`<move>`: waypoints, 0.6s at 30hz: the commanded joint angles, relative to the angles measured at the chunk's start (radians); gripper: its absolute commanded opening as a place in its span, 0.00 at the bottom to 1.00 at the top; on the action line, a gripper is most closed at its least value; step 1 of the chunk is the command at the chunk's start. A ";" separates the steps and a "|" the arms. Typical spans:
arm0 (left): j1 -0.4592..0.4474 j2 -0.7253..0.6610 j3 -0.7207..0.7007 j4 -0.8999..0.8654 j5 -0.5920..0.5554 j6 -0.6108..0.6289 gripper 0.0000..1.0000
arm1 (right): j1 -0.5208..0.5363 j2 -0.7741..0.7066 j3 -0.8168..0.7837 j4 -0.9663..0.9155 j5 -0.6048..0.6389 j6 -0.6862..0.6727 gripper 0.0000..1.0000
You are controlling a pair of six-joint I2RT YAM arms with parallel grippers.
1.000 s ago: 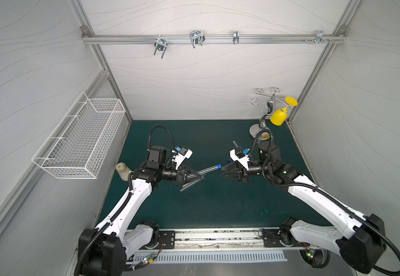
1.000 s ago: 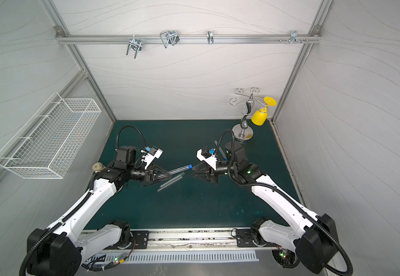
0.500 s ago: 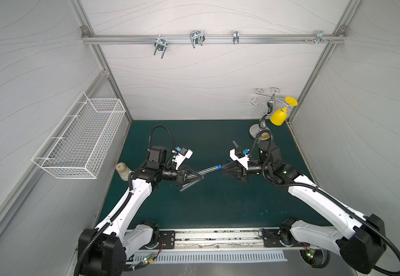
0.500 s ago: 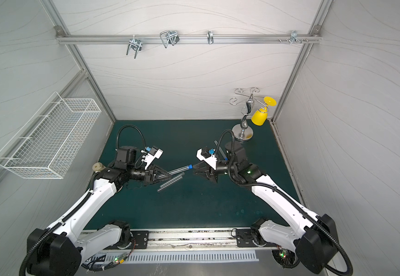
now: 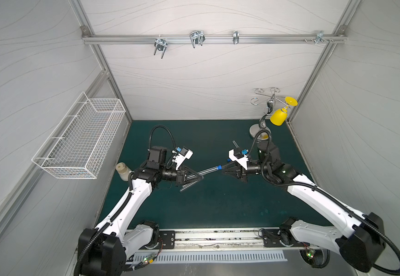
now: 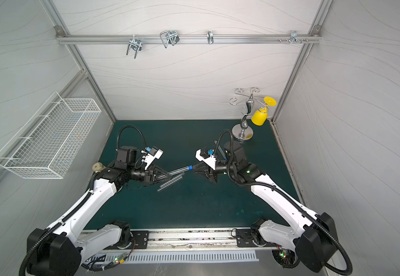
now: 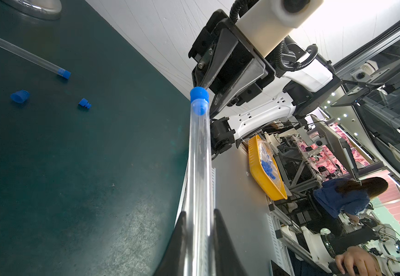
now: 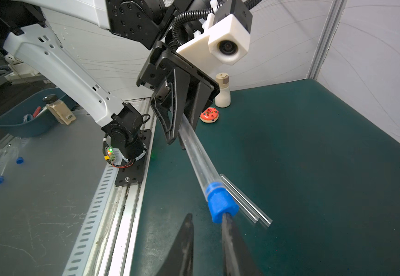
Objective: Insert stoppers into test tubes
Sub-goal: Insert the stopper into the test tube.
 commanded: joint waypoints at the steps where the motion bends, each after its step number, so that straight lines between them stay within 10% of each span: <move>1: -0.013 -0.003 0.027 0.018 0.015 0.020 0.00 | 0.036 0.015 0.032 -0.037 -0.031 -0.062 0.20; 18: -0.022 0.002 0.030 0.029 0.017 0.007 0.00 | 0.094 0.076 0.100 -0.082 -0.053 -0.118 0.15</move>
